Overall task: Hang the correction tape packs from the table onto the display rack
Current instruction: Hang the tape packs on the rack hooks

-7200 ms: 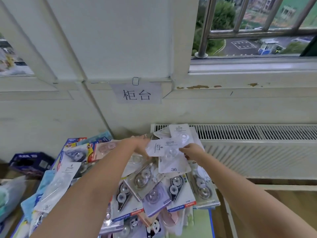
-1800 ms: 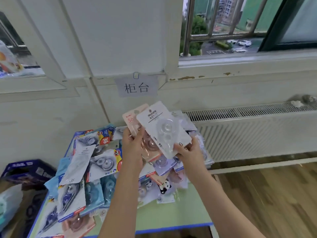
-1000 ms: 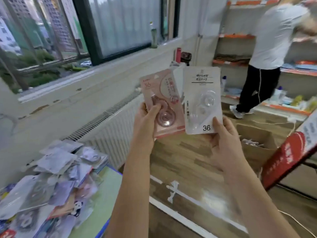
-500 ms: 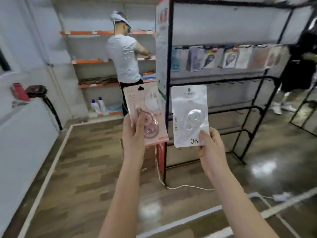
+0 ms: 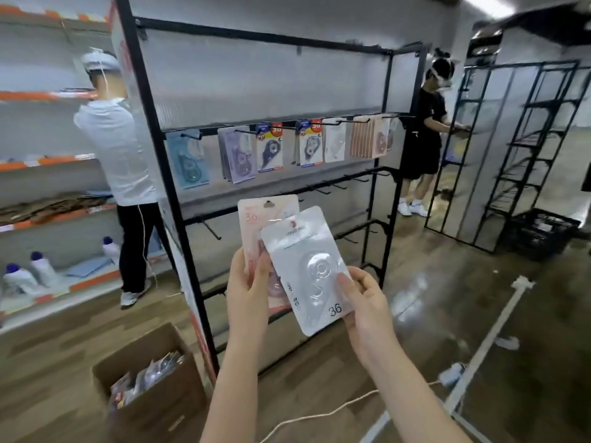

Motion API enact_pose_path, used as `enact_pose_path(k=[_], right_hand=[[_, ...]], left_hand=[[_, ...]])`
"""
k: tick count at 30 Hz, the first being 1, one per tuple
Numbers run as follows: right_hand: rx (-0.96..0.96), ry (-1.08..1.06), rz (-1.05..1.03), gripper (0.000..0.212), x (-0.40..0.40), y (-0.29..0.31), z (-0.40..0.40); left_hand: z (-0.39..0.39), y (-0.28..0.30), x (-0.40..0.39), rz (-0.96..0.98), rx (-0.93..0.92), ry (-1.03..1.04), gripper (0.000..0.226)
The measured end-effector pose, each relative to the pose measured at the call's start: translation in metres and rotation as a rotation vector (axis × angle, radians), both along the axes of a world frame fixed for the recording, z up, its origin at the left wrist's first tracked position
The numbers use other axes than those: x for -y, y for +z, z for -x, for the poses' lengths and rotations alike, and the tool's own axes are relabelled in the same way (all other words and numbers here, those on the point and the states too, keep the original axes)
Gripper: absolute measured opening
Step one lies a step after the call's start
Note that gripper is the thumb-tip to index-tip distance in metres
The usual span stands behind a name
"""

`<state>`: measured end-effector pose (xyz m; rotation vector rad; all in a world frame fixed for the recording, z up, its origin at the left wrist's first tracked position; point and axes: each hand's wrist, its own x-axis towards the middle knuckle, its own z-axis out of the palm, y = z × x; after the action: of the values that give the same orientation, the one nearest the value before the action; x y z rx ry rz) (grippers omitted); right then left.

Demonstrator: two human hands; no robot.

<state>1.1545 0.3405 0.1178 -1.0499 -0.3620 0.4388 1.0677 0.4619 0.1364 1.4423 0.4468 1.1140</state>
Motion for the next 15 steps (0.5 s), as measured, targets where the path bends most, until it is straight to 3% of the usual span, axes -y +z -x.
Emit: enact_pose_path(k=[6,10,15], right_hand=[[0.008,-0.035,0.107,0.039,-0.035,-0.005,-0.079],[0.018,-0.046,0.153,0.022,-0.043,-0.009,-0.125],[0.06,-0.067,0.176,0.031,-0.049,-0.006,-0.183]], left_hand=[[-0.094,0.002,-0.037,0.016,-0.037,-0.003,0.003],[-0.148,0.0,-0.04,0.047,-0.032,-0.051,0.018],[-0.214,-0.005,-0.044,0.07,-0.035,-0.084,0.021]])
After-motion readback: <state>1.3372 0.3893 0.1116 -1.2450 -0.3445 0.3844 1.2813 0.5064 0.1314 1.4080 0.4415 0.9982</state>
